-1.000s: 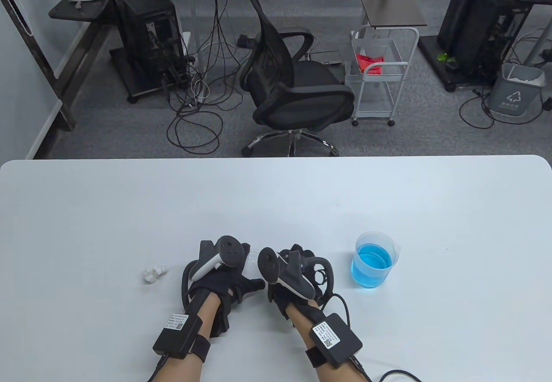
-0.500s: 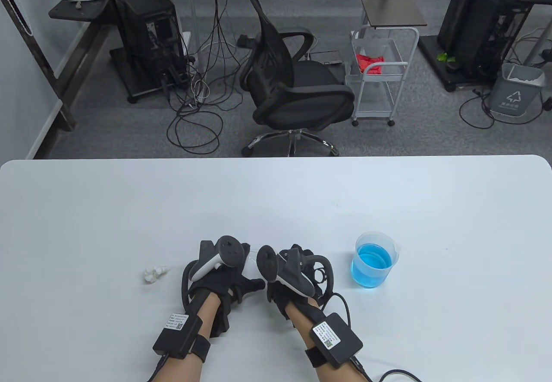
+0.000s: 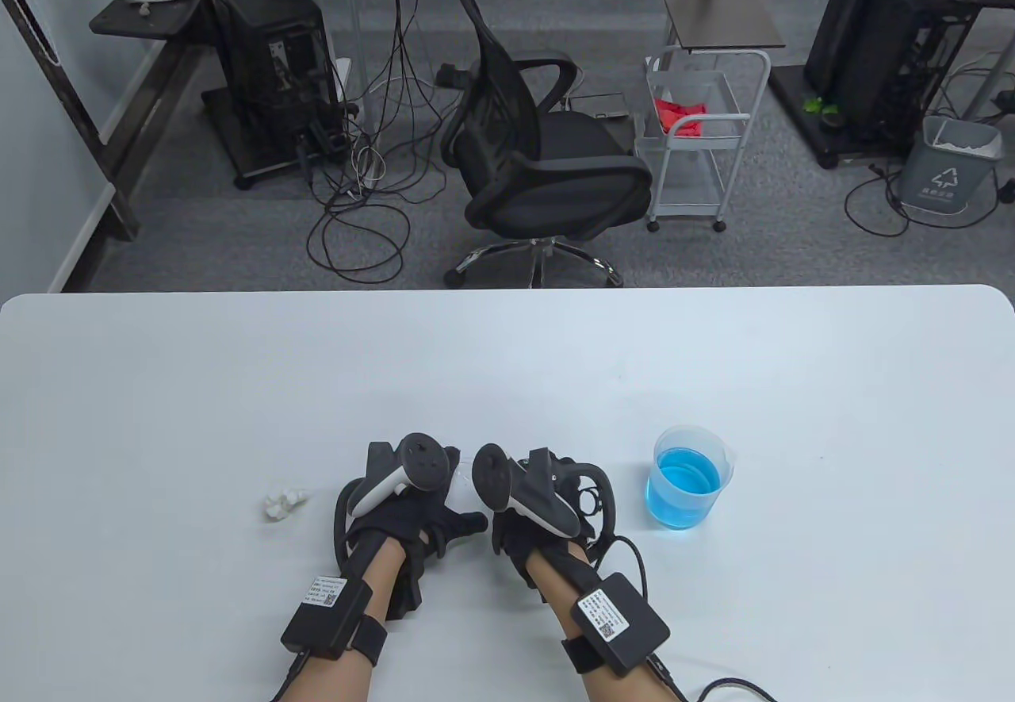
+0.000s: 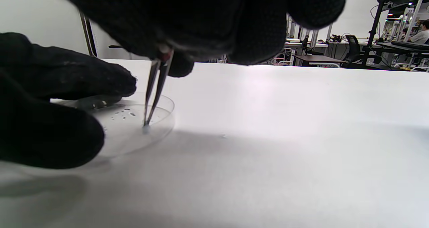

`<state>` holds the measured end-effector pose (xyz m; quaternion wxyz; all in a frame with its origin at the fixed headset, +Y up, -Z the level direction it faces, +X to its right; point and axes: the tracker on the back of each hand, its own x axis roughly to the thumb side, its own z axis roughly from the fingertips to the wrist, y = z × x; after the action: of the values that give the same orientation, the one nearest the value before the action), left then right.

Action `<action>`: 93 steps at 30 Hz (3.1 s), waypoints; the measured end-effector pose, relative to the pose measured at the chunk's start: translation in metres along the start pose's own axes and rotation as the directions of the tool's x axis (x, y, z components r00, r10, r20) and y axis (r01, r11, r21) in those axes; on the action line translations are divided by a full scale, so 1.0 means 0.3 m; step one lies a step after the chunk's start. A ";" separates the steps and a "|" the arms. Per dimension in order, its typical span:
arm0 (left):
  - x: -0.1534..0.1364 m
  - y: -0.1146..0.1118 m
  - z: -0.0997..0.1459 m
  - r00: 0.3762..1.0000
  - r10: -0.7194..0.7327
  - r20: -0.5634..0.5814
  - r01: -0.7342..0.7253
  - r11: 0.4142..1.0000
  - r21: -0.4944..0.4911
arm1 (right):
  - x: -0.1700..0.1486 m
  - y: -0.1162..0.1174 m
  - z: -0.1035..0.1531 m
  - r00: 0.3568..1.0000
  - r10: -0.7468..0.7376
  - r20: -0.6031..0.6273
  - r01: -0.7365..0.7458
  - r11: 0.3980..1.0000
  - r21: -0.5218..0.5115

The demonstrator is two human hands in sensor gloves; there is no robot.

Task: Dip tweezers-held cotton tuft into dye solution and dot onto culture dish

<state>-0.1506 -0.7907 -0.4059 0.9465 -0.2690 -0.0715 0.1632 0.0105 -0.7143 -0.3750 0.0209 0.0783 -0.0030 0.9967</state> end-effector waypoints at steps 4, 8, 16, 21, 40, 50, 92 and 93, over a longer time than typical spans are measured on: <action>0.000 0.000 0.000 1.000 0.000 0.000 0.000 1.000 0.000 | 0.005 -0.011 0.004 1.000 0.001 0.026 -0.001 1.000 -0.004; 0.000 0.000 0.000 1.000 0.000 0.000 0.000 1.000 0.000 | 0.012 -0.019 0.007 0.999 -0.004 0.033 0.005 1.000 -0.007; 0.000 -0.001 -0.001 1.000 0.001 0.000 -0.001 1.000 0.000 | 0.004 -0.002 0.002 1.000 -0.009 0.026 0.008 1.000 0.015; 0.000 -0.001 -0.001 1.000 0.000 -0.001 0.000 1.000 -0.001 | 0.010 -0.006 0.004 0.999 -0.017 0.045 0.018 1.000 -0.007; -0.001 -0.001 -0.002 1.000 0.000 -0.001 0.000 1.000 -0.001 | 0.030 0.003 0.007 0.995 -0.007 0.097 0.009 1.000 -0.017; -0.001 -0.001 -0.002 1.000 0.000 -0.002 0.000 1.000 -0.002 | 0.038 0.001 0.007 0.995 -0.011 0.104 0.012 1.000 -0.008; -0.002 -0.002 -0.005 1.000 0.000 -0.001 0.000 1.000 -0.003 | 0.078 0.028 0.024 0.990 0.012 0.141 -0.002 0.998 -0.068; -0.002 -0.002 -0.004 1.000 0.000 -0.001 0.000 1.000 -0.003 | 0.077 0.029 0.023 0.990 0.015 0.141 -0.005 0.997 -0.071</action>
<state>-0.1506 -0.7920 -0.4067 0.9462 -0.2704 -0.0714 0.1629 -0.0115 -0.7220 -0.3646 0.0186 0.1480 -0.0401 0.9880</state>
